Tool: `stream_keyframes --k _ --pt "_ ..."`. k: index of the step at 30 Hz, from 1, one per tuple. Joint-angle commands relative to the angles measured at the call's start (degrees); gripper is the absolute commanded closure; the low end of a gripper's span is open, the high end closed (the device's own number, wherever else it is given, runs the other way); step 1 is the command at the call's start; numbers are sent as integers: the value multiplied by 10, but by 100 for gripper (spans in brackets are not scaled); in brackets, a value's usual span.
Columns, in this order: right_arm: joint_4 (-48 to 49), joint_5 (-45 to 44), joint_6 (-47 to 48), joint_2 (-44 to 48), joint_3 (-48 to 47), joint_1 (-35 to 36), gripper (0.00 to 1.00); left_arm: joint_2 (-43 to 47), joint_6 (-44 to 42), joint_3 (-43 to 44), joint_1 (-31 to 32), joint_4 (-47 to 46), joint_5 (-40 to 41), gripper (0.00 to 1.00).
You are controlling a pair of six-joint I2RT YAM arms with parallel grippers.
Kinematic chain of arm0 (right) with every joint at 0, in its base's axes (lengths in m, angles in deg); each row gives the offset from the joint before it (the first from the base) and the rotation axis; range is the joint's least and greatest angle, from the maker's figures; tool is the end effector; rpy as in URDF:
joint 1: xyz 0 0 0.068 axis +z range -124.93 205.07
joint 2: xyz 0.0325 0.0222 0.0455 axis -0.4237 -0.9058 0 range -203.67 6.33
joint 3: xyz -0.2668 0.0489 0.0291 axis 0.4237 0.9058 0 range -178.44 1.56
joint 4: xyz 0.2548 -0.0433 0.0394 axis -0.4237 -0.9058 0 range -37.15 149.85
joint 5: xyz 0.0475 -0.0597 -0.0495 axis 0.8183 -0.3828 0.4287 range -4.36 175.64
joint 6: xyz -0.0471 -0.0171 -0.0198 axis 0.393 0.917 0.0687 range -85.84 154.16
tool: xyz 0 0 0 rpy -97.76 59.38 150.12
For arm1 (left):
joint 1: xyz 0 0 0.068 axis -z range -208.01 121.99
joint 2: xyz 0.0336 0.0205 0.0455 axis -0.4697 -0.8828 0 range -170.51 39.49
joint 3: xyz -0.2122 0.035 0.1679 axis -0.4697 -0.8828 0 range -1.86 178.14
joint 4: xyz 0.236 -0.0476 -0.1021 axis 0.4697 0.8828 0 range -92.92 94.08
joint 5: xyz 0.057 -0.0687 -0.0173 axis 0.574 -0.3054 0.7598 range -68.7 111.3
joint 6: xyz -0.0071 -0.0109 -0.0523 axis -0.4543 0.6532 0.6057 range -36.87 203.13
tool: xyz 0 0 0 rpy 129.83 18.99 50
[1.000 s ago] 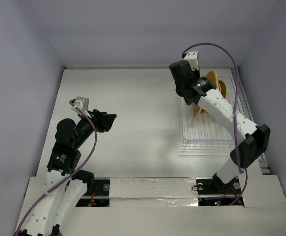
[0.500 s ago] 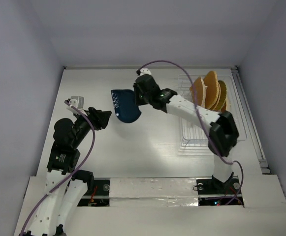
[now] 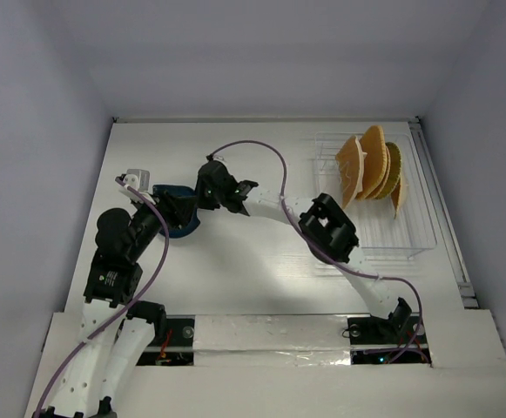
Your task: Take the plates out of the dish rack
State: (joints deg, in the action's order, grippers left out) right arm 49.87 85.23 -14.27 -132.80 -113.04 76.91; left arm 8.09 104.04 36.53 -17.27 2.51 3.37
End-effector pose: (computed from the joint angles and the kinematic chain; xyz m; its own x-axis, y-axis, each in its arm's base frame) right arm 0.3449 0.4384 0.1771 -0.8178 0.1702 -0.5498 -0.2575 0.7462 0.6139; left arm 0.1339 -0.0365 0.3434 -0.1462 -0.3179 -0.9368 0.4577 0.8178 -0.3489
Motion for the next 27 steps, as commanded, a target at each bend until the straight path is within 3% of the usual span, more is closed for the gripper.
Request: stream_keyframes --k 1,5,7,8,9,12,20,24,27 --pt "154 43 -116 2 -40 2 100 -4 3 24 -3 -32 -10 50" --pt "211 44 -161 -15 1 2 100 -3 2 24 -3 -31 -10 50" --pt "224 51 -166 -20 8 2 90 -3 2 23 -3 -30 -10 50" --pt "225 54 -166 -24 13 2 80 -3 2 23 -3 -31 -10 50" --pt "227 54 -166 -23 13 2 80 -4 3 23 -3 -31 -10 50" --pt "239 52 -159 -8 41 2 60 -3 3 22 -3 -31 -11 50" --pt "215 21 -112 56 94 2 29 -6 2 20 -8 -33 -12 50" --pt "197 -23 -75 119 144 2 3 -5 3 20 -8 -33 -13 50" --pt "182 -71 -43 179 191 2 3 -4 3 19 -13 -33 -15 50"
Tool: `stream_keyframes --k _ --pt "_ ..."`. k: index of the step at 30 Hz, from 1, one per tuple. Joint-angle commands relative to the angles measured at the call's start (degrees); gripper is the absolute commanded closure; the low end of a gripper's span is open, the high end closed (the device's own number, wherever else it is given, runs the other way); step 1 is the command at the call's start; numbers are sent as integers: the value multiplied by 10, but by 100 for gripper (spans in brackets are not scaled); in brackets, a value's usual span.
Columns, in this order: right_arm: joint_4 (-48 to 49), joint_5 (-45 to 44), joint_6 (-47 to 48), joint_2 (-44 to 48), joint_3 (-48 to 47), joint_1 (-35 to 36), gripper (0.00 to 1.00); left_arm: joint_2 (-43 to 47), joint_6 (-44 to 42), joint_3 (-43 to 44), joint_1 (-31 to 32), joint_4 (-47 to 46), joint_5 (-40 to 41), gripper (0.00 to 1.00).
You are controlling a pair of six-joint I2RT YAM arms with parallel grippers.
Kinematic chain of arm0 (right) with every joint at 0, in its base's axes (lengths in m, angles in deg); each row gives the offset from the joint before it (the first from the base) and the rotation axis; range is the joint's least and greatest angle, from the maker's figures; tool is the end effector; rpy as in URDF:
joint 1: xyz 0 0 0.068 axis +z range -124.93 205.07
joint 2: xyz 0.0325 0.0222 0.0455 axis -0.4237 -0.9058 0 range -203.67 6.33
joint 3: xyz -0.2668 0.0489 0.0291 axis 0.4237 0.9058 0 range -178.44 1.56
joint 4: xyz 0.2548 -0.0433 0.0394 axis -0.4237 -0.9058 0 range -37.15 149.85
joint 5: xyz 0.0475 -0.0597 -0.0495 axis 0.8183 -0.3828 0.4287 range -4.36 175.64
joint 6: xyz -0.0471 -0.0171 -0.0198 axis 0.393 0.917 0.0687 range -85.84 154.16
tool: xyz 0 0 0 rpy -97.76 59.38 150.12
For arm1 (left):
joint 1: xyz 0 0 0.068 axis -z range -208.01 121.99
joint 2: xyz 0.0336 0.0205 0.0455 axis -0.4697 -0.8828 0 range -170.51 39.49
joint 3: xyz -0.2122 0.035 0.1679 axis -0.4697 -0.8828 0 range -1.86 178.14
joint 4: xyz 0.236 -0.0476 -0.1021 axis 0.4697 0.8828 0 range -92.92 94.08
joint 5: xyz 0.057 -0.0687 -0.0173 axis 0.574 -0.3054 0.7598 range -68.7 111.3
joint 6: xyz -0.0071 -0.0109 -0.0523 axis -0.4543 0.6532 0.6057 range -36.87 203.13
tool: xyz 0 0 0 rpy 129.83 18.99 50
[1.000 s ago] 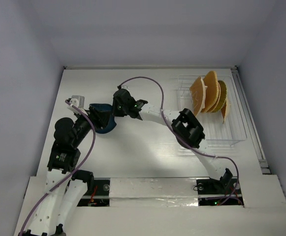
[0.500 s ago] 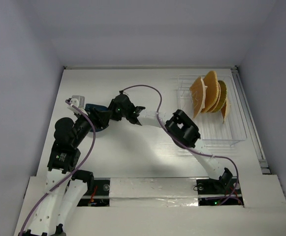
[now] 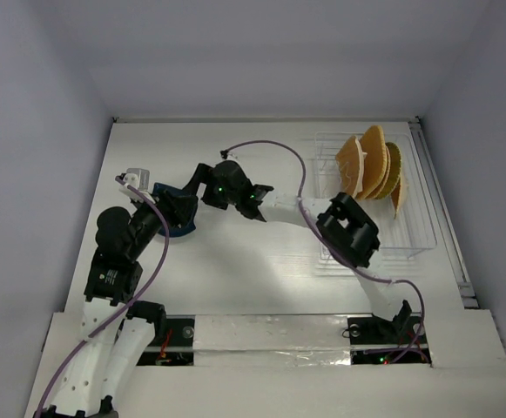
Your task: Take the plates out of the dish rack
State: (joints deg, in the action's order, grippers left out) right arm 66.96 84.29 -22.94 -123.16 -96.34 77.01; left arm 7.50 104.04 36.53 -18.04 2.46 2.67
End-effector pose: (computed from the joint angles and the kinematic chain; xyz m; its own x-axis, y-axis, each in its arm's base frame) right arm 0.3261 0.4150 0.1946 -0.7886 0.3545 -0.5025 -0.2060 0.6177 0.7589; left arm 0.1365 -0.0355 0.3423 -0.1544 -0.3162 -0.9360 0.4534 0.8191 -0.3515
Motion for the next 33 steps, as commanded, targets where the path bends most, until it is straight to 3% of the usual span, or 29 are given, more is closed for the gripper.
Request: stream_keyframes --k 1,2,3,4,5,7,8,11,15,18,20,21,24,33 --pt "7 -83 61 102 56 -6 6 3 3 19 -6 -32 -8 50" --pt "6 -95 73 124 74 -12 13 3 3 19 -6 -31 -7 50" --pt "0 -112 86 175 96 -12 52 3 2 19 -6 -31 -8 52" --pt "-6 -149 111 204 117 -20 86 4 1 18 -6 -32 -11 61" --pt "-16 -163 129 235 156 -32 100 3 1 18 -6 -33 -13 70" --pt "-41 -207 194 327 197 -45 100 3 1 17 -6 -35 -15 93" --pt "-55 -230 217 357 231 -60 100 2 2 18 -6 -35 -15 98" --pt "-156 -300 271 463 274 -99 100 0 2 15 -6 -39 -23 100" --pt "-237 -320 307 561 314 -183 99 -6 5 15 -6 -42 -32 85" --pt "-292 -404 320 581 323 -214 90 -10 5 14 -6 -42 -38 71" --pt "-306 -447 327 573 323 -222 62 -12 3 14 -6 -42 -41 66" --pt "-314 -468 328 567 322 -229 43 -12 2 14 -6 -42 -44 64" --pt "-318 -480 335 544 320 -235 39 -12 3 14 -1 -41 -46 59" --pt "-313 -488 361 458 280 -290 42 -16 0 15 0 -41 -50 54"
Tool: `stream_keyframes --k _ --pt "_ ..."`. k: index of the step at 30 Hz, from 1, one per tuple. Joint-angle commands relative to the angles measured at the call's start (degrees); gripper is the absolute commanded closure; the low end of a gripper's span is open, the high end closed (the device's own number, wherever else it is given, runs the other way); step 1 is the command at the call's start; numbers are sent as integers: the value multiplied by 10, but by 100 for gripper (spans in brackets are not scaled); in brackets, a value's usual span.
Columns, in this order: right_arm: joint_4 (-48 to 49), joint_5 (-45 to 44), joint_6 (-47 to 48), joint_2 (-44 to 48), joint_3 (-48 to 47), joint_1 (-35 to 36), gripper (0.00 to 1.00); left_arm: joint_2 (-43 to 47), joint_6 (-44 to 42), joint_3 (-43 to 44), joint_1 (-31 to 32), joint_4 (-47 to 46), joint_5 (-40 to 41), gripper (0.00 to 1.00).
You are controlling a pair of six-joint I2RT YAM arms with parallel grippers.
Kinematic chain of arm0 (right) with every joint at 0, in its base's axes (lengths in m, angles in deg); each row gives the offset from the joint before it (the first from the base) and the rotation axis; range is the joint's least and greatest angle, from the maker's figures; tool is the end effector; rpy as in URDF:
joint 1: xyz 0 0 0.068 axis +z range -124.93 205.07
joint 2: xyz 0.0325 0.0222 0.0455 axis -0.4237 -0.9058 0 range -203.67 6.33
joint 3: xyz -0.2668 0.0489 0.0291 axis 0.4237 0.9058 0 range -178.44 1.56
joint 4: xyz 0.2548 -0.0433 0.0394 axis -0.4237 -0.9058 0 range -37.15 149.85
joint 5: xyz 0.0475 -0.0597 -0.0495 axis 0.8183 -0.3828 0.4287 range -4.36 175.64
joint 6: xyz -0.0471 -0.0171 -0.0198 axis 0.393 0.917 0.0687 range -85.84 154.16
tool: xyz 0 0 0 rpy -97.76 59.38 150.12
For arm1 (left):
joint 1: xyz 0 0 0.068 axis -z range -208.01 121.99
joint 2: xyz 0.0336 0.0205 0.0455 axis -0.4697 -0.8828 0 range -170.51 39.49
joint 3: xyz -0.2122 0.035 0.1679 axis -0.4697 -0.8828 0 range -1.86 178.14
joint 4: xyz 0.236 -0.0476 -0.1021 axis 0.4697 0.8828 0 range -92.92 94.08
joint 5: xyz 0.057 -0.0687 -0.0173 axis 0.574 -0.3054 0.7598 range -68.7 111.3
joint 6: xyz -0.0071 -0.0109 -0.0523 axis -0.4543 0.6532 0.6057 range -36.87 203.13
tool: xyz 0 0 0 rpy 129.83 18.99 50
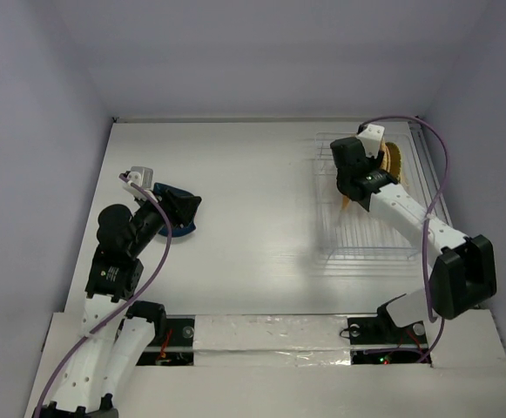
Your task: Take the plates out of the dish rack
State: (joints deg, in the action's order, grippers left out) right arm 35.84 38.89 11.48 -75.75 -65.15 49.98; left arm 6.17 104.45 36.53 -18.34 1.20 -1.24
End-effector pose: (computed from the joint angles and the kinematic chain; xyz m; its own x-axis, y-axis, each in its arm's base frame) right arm 0.2938 0.1078 0.3055 -0.4453 0.0845 -0.8914 0.4266 0.8953 -0.1282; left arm 0.1407 -0.0378 0.3418 -0.1785 -0.3102 -0.9337 0.5025 0.7872 -0.3576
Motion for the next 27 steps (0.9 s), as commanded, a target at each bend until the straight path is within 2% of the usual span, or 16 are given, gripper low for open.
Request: stream_keyframes --k 1,6,10,12,15,18,21,27 --pt "2 -34 18 -23 -35 -20 42 -2 -3 16 8 -28 -11 54" --pt "-1 -52 47 -89 -66 -31 46 -1 -4 16 8 -27 -11 54" --pt "-17 -63 61 -119 -102 -31 62 1 -4 17 13 -27 -9 54" --pt "-16 -68 67 -121 -108 -31 66 2 -5 17 13 -27 -8 54" --pt "-14 -73 76 -120 -107 -31 75 3 -5 19 13 -26 -5 54" --pt "-17 -78 82 -116 -110 -31 90 3 -5 20 13 -27 -4 54" --pt "-13 -87 101 -102 -113 -26 99 4 -6 20 13 -27 -3 54" --pt "-20 -92 141 -77 -143 -9 100 6 -7 22 13 -25 3 54"
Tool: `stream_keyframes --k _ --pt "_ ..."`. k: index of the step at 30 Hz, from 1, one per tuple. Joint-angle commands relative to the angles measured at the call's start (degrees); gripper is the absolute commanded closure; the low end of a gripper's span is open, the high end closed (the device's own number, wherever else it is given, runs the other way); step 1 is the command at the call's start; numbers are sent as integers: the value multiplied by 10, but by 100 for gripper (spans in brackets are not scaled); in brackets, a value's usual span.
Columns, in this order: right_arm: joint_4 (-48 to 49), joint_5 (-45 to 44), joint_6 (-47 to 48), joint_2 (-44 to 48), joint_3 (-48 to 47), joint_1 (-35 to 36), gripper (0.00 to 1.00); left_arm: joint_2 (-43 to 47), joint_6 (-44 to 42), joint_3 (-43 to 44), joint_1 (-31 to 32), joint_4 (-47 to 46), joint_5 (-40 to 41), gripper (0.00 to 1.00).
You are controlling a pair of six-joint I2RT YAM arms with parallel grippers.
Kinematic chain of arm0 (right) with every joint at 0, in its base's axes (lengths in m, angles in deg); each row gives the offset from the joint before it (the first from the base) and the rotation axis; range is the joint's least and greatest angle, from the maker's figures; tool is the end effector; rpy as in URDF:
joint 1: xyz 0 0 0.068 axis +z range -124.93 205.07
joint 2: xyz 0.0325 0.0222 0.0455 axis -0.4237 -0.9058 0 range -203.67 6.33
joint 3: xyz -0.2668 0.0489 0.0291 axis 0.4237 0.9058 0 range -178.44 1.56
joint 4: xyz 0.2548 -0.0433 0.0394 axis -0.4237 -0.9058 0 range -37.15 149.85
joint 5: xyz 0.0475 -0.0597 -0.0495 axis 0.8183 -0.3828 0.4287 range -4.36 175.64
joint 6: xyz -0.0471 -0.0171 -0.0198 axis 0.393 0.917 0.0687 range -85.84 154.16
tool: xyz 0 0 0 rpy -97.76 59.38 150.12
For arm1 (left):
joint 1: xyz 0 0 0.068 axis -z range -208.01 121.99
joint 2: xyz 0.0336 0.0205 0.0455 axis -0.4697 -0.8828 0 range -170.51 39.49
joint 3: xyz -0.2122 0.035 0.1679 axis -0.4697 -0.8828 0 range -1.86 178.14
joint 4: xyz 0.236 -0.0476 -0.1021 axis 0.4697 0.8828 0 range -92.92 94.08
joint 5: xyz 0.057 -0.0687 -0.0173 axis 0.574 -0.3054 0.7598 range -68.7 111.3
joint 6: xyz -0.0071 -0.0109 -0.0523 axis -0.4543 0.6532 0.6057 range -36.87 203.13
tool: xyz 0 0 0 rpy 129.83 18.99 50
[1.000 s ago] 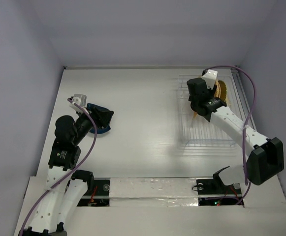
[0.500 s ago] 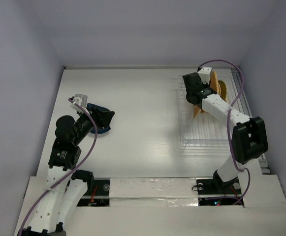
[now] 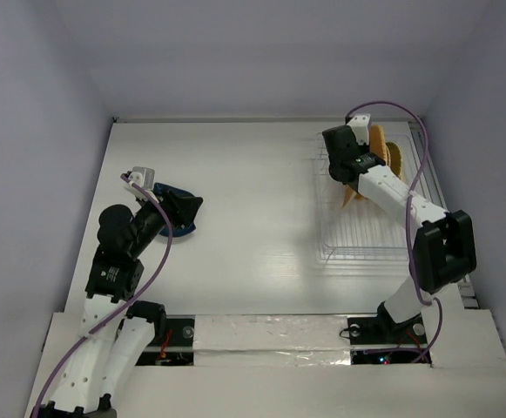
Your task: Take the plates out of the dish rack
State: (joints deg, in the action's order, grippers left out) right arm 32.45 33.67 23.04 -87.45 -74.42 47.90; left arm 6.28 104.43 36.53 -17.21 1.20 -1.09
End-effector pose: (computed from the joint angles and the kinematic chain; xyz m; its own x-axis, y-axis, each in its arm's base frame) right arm 0.3396 0.1125 0.2911 -0.5891 -0.1191 -0.7993 0.3935 0.8217 -0.4124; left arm 0.1395 -0.0404 0.3420 -0.1819 -0.3072 -0.9341 0.5166 0.7784 -0.3566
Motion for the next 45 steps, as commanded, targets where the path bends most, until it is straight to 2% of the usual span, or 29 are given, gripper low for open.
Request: stream_keyframes --k 1,9,15,19,22,23,29,38,45 --pt "3 -43 28 40 -61 12 100 5 -6 22 2 -25 2 54" --pt "-25 -80 34 55 -92 28 100 9 -8 22 2 -23 4 54" --pt "-45 -64 27 140 -118 58 100 9 -7 22 2 -23 7 54" --pt "-3 49 1 206 -91 102 100 8 -7 22 2 -22 7 54" --pt "64 198 -36 231 -58 125 100 8 -7 22 -3 -23 7 54" --pt "83 275 -57 229 -34 139 100 8 -7 22 -3 -22 8 54" --pt "199 446 -128 136 19 165 100 7 -8 21 -9 -22 10 54" --pt "268 571 -165 26 62 165 100 3 -6 20 -14 -22 8 54" --pt "330 604 -200 -32 108 165 100 -3 -3 18 -19 -29 0 54"
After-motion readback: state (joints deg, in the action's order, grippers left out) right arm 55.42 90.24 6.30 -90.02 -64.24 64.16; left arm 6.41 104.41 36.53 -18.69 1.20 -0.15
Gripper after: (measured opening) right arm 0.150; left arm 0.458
